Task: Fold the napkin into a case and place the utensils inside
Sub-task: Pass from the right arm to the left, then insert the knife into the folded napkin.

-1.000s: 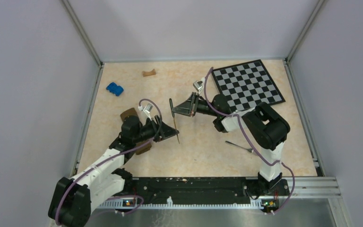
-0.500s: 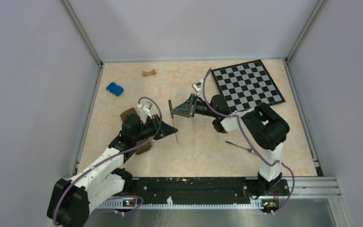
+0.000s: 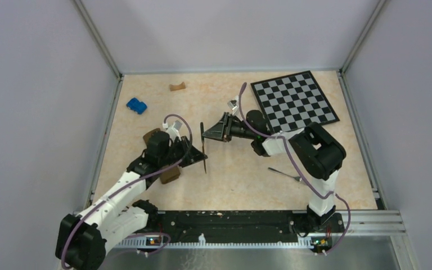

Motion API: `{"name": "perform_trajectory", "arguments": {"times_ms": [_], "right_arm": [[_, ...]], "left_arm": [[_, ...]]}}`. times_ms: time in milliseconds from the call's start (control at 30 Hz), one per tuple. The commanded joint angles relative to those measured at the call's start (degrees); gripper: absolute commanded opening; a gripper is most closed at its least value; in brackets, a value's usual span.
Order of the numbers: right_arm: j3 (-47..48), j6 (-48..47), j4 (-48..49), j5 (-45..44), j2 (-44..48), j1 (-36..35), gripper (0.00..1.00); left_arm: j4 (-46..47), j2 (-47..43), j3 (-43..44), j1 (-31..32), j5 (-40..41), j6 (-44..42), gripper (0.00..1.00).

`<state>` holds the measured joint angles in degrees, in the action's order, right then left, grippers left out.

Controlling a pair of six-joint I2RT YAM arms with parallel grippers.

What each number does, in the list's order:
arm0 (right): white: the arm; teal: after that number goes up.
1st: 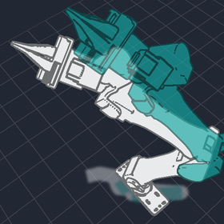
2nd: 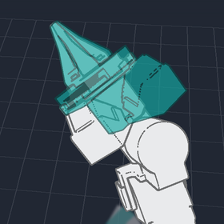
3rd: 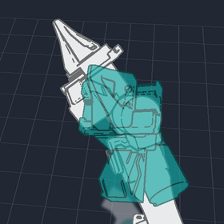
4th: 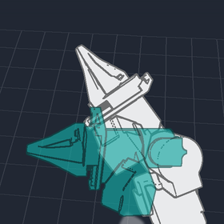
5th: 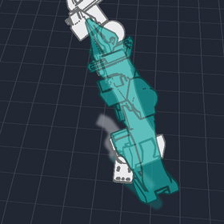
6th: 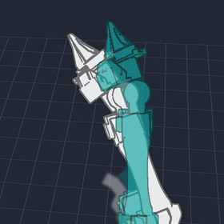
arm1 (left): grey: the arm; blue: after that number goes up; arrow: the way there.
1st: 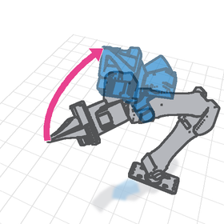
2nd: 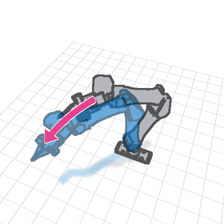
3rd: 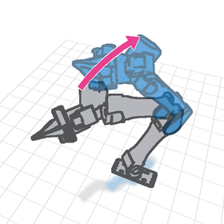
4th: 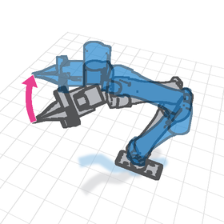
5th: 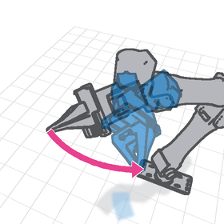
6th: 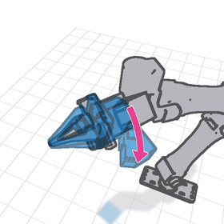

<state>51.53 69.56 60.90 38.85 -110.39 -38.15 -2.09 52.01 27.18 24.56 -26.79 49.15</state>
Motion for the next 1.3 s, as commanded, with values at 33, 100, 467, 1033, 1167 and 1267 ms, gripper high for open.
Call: {"name": "perform_trajectory", "arguments": {"times_ms": [33,100,467,1033,1167,1267], "right_arm": [[3.74,-18.43,-30.55,-7.81,6.95,0.41,0.47],[2.68,-22.37,-35.33,-9.6,9.25,2.68,0.49],[-0.45,-36.06,-47.26,-11.3,14.79,6.31,0.5],[-2.79,-35.04,-43.88,-9.5,16.81,6.34,0.49],[-2.97,-35.01,-43.81,-9.23,16.92,6.33,0.49],[-3.19,-35.44,-43.89,-9.26,17.31,6.26,0.49]], "left_arm": [[-22.74,-0.16,9.85,-0.19,9.44,-4.69,0.0],[-34.29,0.4,13.52,-0.3,12.52,-4.79,0.0],[-63.68,0.13,18.23,-4.13,31.77,3.24,0.0],[-55.67,13.53,18.85,-9.92,22.38,-7.2,0.0],[-54.55,18.13,20.47,-10.83,21.69,-10.76,0.0],[-53.33,20.69,21.57,-11.81,22.04,-12.17,0.0]]}}
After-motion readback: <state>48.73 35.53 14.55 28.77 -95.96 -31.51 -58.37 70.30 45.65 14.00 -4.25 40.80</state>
